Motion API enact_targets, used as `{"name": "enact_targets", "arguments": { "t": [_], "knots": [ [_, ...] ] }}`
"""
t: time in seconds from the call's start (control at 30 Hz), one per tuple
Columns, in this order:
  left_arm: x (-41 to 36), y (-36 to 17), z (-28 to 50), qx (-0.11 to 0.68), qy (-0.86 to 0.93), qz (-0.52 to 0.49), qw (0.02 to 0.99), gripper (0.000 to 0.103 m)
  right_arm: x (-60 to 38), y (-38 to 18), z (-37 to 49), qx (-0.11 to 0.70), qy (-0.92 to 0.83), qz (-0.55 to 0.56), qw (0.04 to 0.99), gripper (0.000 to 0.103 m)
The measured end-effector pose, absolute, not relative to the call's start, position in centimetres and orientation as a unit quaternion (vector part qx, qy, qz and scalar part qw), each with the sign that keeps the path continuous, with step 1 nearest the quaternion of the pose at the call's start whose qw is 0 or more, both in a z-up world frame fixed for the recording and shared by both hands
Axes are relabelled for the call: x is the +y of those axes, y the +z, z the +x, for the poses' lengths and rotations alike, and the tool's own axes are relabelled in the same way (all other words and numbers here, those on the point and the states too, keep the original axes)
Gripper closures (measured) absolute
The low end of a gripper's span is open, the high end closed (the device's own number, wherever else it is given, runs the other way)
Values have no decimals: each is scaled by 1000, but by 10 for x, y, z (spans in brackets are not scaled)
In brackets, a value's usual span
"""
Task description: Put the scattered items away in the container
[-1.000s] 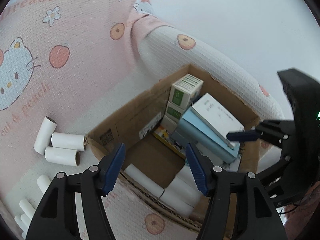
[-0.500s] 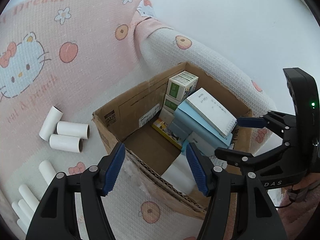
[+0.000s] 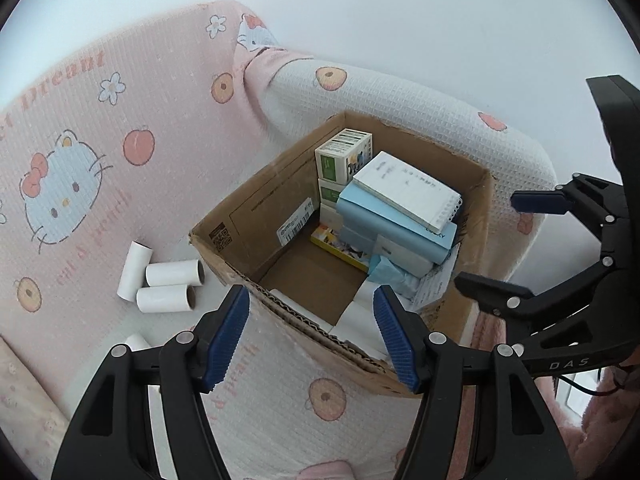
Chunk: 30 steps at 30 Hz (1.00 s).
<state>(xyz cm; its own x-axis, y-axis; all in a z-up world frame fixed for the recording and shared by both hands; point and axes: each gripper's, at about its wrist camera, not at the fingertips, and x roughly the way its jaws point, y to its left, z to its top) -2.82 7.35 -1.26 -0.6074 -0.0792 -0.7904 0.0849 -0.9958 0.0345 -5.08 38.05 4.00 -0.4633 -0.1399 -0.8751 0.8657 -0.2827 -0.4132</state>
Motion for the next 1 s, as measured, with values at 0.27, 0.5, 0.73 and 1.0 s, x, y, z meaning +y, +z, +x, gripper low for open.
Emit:
{"name": "enact_targets", "arguments": {
  "t": [0.27,0.5,0.73,1.0],
  "knots": [
    [88,-6,-18,-22,-904,425,33,34,396,61,-39,483,-727,357,333,9],
    [90,-6,-14,-22,-905,424,33,34,403,66,-32,485,-729,352,331,8],
    [96,-7,-16,-28,-904,425,30,34,403,66,-34,475,-731,357,336,8],
    [101,-7,-19,-36,-904,425,30,34,402,66,-37,468,-730,360,345,8]
  ]
}}
